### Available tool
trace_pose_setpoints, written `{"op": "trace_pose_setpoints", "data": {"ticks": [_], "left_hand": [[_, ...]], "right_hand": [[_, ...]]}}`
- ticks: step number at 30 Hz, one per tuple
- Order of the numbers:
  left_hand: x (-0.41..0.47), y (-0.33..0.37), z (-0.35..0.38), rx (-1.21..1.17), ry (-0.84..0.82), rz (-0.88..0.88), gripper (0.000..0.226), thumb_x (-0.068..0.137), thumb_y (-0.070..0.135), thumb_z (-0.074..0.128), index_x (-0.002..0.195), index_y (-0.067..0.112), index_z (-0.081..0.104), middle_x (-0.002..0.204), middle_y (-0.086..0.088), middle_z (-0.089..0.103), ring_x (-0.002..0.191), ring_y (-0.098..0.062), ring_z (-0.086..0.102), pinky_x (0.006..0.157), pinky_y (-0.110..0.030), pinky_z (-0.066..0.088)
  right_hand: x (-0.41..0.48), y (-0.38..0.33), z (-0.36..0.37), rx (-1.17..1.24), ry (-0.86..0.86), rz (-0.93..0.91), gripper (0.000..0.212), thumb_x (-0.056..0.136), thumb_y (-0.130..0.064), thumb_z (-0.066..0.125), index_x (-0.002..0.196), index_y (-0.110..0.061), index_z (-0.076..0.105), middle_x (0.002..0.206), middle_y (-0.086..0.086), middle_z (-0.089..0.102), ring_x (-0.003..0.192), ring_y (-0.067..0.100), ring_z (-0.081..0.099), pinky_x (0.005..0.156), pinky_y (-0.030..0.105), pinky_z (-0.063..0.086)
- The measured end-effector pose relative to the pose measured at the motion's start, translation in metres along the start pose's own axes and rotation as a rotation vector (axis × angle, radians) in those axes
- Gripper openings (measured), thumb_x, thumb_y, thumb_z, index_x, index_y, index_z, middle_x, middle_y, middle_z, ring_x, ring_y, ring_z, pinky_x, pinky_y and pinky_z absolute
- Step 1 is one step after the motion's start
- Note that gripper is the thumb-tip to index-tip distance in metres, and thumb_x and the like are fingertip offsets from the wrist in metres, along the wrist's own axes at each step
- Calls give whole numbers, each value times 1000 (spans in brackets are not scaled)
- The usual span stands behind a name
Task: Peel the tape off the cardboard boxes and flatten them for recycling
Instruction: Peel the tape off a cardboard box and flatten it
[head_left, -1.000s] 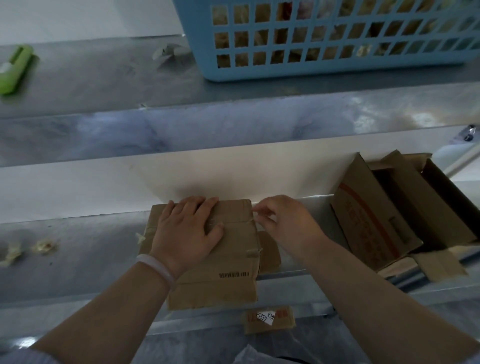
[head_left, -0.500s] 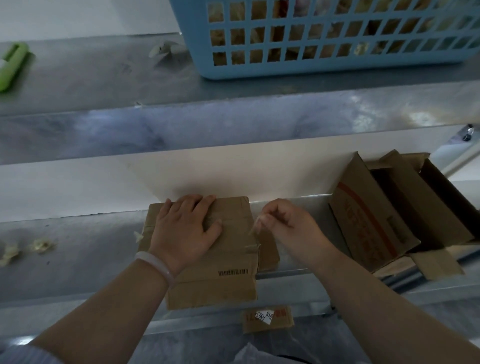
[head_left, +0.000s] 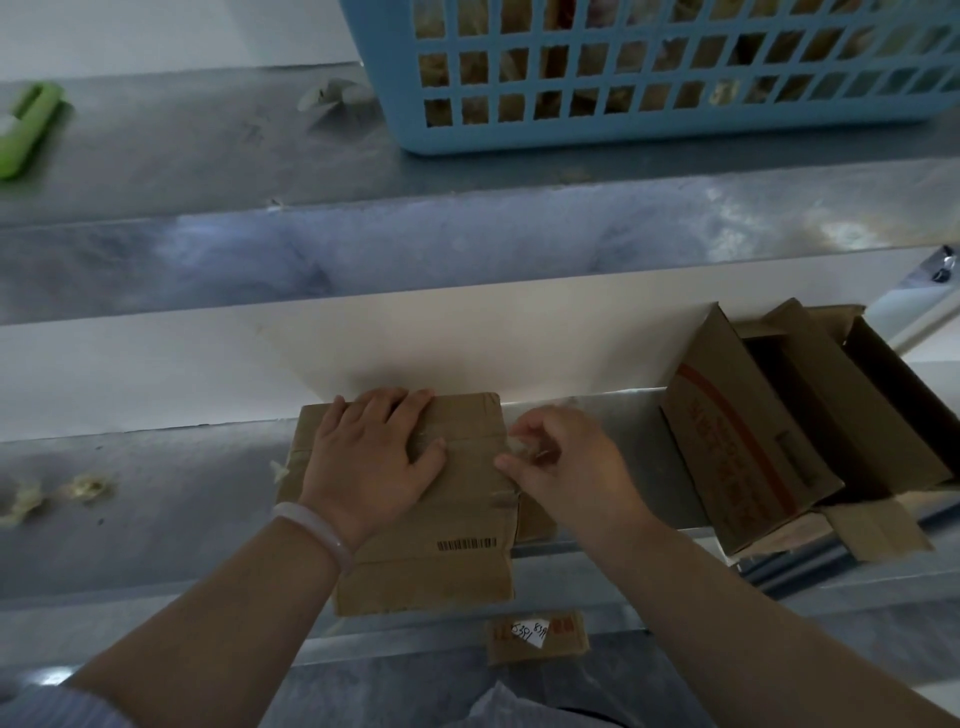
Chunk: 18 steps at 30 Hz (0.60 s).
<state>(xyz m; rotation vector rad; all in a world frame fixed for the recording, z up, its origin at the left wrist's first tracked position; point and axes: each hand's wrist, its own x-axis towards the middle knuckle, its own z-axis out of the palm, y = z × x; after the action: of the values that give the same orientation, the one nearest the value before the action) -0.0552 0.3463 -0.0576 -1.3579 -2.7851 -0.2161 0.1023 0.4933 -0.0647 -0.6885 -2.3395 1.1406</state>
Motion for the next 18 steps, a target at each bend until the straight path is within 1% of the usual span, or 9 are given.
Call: {"op": "trace_pose_setpoints", "data": {"ticks": [2,5,8,10,13,14,16,17,18], "left_hand": [[0,0,0,-1,1,2,72,81,67,14,142,35,35,139,6,45,132,-18,36,117,-46,17],[-1,0,0,5,-3,0,72,81,67,14,142,35,34,140,6,44,133,-17,36,117,-46,17],[-1,0,-1,4,-4,0,72,80,66,14,142,34,34,141,6,43,133,-17,35,117,-46,16],[-1,1,-2,6,-9,2,74,80,67,13,143,34,33,141,7,42,134,-17,35,117,-45,16],[-2,1,-3,6,-12,6,76,79,67,11,143,34,33,142,6,41,135,-17,33,118,-44,15],[-2,1,-3,3,-13,7,76,79,67,11,143,33,34,142,6,42,135,-17,33,118,-45,15],[-2,1,-4,3,-16,13,75,79,66,12,143,33,34,142,5,42,134,-18,34,117,-46,16],[-2,1,-4,9,-20,15,75,80,66,12,143,33,34,142,6,42,134,-18,35,117,-46,17],[-2,1,-4,14,-22,16,74,80,66,12,143,33,34,142,6,42,133,-18,36,117,-46,17]], "right_hand": [[-8,4,1,-98,17,-144,11,82,-28,75,91,-23,70,92,-9,61,83,0,56,76,15,48],[-20,7,3,-124,57,-232,14,86,-21,73,98,-14,74,96,-4,65,91,7,60,83,20,50],[-27,14,1,-105,87,-297,17,86,-12,72,102,-14,76,100,-5,70,95,6,63,87,16,48],[-27,18,-1,80,40,-141,20,89,-12,68,106,-21,75,100,-9,72,98,2,65,85,12,48],[-17,11,-3,610,-20,304,31,95,-8,58,113,-32,66,98,-8,72,91,3,68,75,11,52],[-12,12,-3,607,-46,367,33,96,-11,57,110,-40,64,98,-15,70,89,-2,66,72,8,50],[-8,8,-1,513,-198,369,35,96,-21,58,99,-55,63,89,-33,66,84,-15,61,67,1,44],[-7,5,2,517,-253,369,33,97,-23,56,104,-55,63,91,-35,65,86,-15,60,70,1,44],[-7,4,5,527,-288,378,32,98,-25,54,118,-50,61,103,-33,63,94,-12,59,77,4,45]]}}
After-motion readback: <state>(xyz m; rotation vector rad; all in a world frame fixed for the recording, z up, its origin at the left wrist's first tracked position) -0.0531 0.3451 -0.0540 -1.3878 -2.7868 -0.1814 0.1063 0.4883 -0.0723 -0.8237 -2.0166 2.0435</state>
